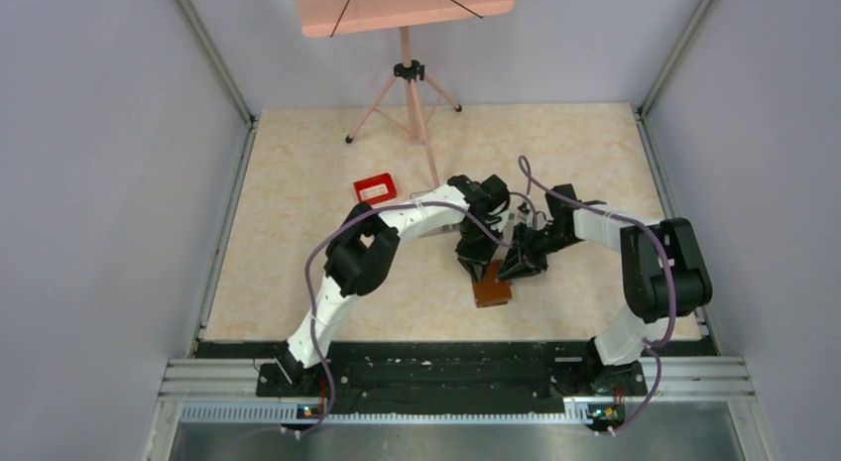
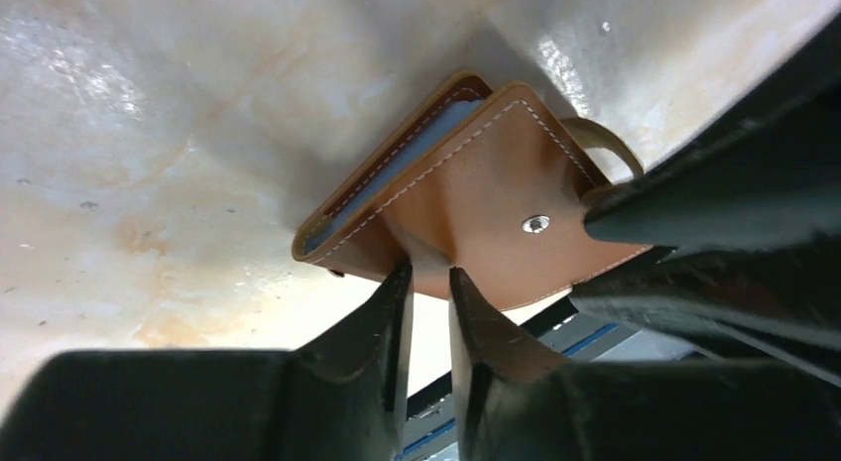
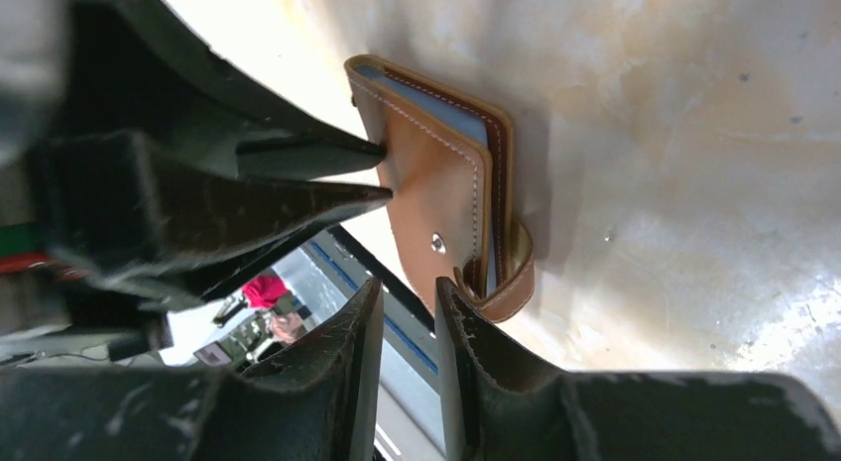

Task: Put the credit cards into the card holder
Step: Close the card holder at the center of the board.

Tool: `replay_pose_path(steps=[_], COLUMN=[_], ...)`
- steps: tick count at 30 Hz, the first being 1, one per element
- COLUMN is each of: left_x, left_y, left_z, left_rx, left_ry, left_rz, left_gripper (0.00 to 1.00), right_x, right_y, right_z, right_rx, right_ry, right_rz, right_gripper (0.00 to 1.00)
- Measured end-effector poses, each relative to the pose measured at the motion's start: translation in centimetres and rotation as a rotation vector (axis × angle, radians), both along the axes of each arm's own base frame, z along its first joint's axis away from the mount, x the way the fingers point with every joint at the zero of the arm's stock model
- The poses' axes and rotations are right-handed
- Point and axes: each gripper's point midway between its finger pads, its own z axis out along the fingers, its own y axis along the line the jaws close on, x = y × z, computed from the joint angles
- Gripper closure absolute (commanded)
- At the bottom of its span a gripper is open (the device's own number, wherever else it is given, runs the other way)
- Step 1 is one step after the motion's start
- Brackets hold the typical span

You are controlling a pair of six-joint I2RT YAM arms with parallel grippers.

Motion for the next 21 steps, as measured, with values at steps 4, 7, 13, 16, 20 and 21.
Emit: replay_pose_path(steps=[4, 7, 13, 16, 20, 21], left_x=[0.0, 0.1, 1.9, 2.4, 1.9, 1.8], left_y=[-0.3, -0.1, 0.3, -0.1, -0.5, -0.5], left_z=[0.4, 0.8, 1.5, 1.8, 1.8, 1.8], left_rx=[-0.075, -0.142, -0.232, -0.255, -0.254, -0.254], left_ry=[0.011, 0.029, 0.064, 0.061, 0.067, 0.068], left_rz=[0.065, 0.136, 0.264, 0.277, 0.275, 0.274], left_gripper=[0.67, 0.66, 0.71, 0.73, 0.72, 0.71], right_x=[-0.1, 0.0, 0.4, 1.3, 3.8, 4.5], right_y=[0.1, 0.2, 0.7, 0.6, 0.2, 0.0], right_z=[-1.0, -1.4, -0.8, 0.4, 2.6, 2.9], right_rx=[-0.017, -0.018, 0.018, 0.028, 0.029, 0.018], right_ry=[0.030, 0.041, 0.037, -0.003, -0.102, -0.123], right_rz=[-0.001, -0.006, -0.018, -0.037, -0.069, -0.079], right_gripper=[0.79, 0.78, 0.66, 0.72, 0.76, 0.77])
